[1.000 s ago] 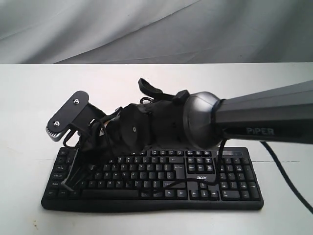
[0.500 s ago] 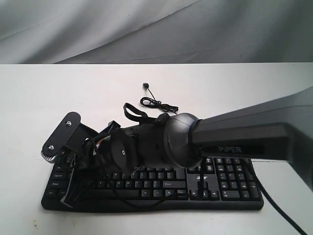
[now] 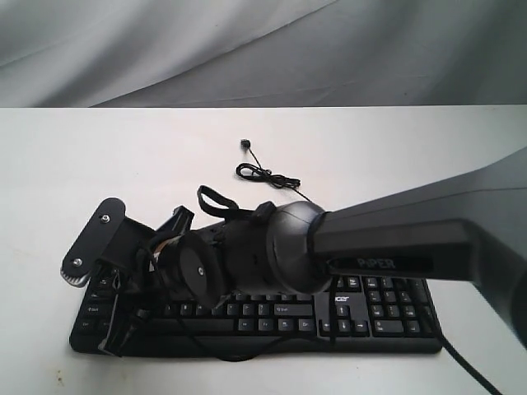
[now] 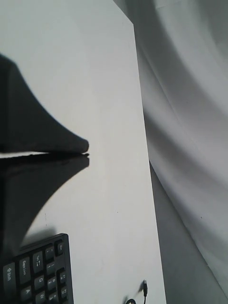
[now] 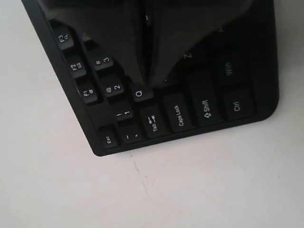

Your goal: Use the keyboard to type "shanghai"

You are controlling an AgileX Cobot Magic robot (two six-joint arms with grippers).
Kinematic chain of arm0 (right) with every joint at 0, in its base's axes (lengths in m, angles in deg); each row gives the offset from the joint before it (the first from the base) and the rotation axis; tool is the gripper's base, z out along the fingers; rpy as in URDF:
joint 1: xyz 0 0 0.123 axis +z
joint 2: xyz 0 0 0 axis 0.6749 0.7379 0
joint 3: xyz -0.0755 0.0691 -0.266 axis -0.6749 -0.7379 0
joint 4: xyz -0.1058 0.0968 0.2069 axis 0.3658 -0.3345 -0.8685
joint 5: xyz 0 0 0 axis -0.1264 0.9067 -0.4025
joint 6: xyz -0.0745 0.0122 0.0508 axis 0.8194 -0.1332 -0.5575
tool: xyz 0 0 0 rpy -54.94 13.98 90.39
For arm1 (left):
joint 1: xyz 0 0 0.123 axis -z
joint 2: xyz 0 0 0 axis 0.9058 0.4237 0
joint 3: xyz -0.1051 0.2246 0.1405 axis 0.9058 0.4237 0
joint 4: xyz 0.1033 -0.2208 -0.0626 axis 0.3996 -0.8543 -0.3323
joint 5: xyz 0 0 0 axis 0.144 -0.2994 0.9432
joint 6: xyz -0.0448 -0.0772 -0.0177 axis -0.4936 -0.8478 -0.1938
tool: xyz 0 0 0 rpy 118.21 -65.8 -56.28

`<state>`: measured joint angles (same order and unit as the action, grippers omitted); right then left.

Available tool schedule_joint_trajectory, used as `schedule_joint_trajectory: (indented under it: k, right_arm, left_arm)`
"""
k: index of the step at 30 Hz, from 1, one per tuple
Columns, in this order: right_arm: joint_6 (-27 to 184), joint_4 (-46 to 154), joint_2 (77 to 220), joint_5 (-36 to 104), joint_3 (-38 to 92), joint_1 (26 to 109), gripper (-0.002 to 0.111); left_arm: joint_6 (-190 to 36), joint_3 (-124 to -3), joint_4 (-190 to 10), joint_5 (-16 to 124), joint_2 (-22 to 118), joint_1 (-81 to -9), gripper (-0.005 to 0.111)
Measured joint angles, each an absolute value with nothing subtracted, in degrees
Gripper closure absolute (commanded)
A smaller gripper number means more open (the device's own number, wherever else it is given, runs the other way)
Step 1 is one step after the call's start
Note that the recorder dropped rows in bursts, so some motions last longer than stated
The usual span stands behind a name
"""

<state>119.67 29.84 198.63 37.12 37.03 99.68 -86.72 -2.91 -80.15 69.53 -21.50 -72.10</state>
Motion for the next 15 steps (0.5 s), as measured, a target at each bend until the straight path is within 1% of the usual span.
schedule_joint_trajectory:
  k: [15]
  right_arm:
    - [119.67, 30.47, 199.9, 36.89, 37.06, 100.12, 0.108]
  left_arm:
    - [-86.72, -2.91, -80.15, 69.53, -21.5, -72.1, 0.107]
